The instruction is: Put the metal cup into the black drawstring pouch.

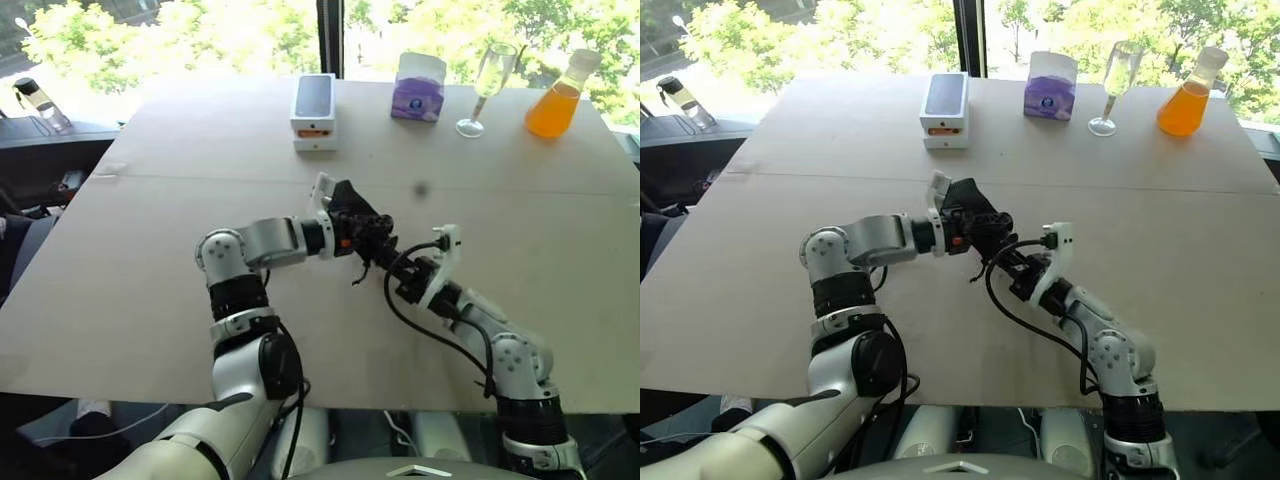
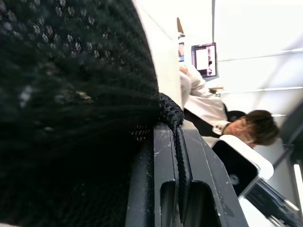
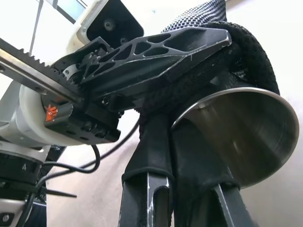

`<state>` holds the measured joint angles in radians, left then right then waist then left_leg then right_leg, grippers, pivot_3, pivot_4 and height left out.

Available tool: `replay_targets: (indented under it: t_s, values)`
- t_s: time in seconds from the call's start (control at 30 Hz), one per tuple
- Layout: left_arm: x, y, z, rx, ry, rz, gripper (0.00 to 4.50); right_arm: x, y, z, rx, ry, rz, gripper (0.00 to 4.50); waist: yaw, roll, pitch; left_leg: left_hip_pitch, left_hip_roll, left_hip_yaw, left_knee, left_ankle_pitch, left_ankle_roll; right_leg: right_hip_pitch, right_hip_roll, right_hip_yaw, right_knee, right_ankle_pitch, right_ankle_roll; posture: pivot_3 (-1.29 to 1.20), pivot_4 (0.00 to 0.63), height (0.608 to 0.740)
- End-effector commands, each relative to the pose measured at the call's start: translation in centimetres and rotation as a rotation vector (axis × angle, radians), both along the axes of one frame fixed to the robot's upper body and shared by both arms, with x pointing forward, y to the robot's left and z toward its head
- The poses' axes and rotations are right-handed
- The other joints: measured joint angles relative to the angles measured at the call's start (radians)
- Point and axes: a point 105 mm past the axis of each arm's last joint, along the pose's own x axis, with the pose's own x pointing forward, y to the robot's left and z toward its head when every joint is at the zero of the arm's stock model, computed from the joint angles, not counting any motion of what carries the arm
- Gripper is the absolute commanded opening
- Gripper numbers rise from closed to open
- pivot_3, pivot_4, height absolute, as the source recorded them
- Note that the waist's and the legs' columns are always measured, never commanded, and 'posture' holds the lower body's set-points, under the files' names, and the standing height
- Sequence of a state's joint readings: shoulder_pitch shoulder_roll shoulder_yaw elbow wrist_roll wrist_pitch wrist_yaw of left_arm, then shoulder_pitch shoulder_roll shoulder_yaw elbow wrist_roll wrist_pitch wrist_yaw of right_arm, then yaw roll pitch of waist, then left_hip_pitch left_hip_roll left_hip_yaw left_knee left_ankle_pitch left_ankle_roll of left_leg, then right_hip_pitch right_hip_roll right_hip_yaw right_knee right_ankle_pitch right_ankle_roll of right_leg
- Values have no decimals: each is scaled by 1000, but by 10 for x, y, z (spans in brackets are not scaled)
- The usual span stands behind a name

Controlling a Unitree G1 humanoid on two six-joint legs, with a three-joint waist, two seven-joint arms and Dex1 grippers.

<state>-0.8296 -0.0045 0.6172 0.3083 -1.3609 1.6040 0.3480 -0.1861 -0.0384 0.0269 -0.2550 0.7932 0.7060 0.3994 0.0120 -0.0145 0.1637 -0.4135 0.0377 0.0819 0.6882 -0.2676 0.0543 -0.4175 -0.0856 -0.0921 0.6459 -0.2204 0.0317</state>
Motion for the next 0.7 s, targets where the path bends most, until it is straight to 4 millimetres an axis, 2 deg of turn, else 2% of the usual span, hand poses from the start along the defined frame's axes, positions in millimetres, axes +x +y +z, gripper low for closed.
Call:
replay_targets:
  t_s: [0.03, 0.17, 0.4, 0.5, 0.7]
  values:
    - [-11, -13, 8, -59, -6, -84, 0, -1, 18, 19, 60, -84, 76, 60, 0, 0, 0, 0, 0, 0, 0, 0, 0, 0, 0, 0, 0, 0, 0, 0, 150, 737]
    - [-20, -14, 8, -93, 17, -99, 0, 7, 18, 19, 111, -67, 75, 60, -1, 0, 0, 0, 0, 0, 0, 0, 0, 0, 0, 0, 0, 0, 0, 0, 150, 737]
    - [-30, -7, 0, -89, 50, -49, 0, 18, 5, 25, 209, -33, 33, 60, 2, 0, 0, 0, 0, -1, 0, 0, 0, 0, -1, 4, 0, 0, 0, 0, 150, 737]
    - [-33, -10, 1, -97, 40, -52, 0, 17, 12, 24, 157, -61, 72, 60, 0, 0, 0, 0, -1, 0, 0, 0, 0, 1, -1, 1, 0, 0, 0, 0, 150, 737]
    - [-35, -26, 12, -160, 28, -89, 0, 11, 49, 30, 94, -158, 179, 60, 0, 0, 0, 0, -1, 0, 0, 0, 0, 1, 1, 0, 0, 0, 0, 0, 150, 737]
